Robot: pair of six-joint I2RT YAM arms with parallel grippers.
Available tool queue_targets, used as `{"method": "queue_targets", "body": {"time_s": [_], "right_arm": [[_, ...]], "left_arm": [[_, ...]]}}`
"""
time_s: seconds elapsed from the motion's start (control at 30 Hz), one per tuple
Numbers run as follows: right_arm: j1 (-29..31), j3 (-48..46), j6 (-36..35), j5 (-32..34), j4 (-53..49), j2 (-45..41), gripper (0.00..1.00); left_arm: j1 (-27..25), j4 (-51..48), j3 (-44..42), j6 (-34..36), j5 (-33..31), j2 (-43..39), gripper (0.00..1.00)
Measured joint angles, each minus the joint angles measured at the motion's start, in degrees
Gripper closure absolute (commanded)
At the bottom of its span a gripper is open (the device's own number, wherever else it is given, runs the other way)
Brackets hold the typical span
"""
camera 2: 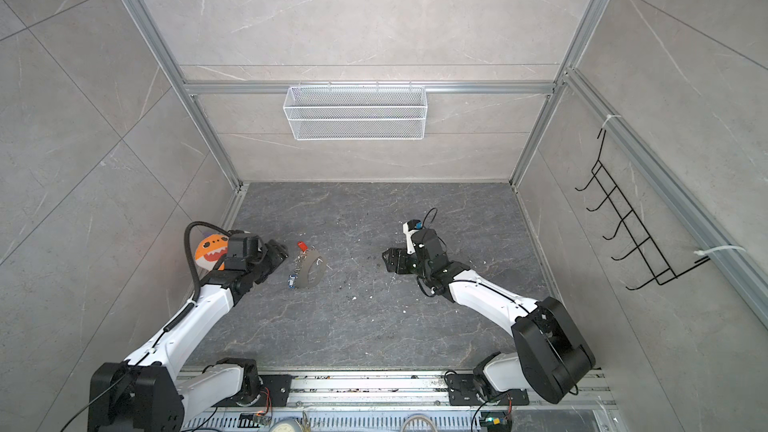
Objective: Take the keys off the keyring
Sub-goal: 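Move the left gripper over the metal keyring plate while the right gripper approaches it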
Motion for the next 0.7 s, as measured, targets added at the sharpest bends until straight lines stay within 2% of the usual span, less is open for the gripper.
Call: {"method": "queue_targets", "body": {"time_s": [0.13,0.3,0.57,0.7], "right_arm": [[2.1,0.5,-1.1,1.2,-0.2,1.6,0.24],[3.9,1.2,-2.3,2.0,-0.8,3.7,0.25],[6.3,2.6,-3.5,2.2,-0.9,5.5,0.26],[6.6,2.6,-3.7,2.3,-1.1,5.5,0.26]], "left_arm": [[-3.7,-1.0,3.5,2.8,0.2,6.2,0.4],[-4.3,-1.0,7.1,5.1,-0.6,11.8,0.45],[-4.6,-0.1,12.2,11.0,-3.7,20.3,0.44],[-4.8,-0.1,16.4,14.4,-6.2,26.0,0.47]]}}
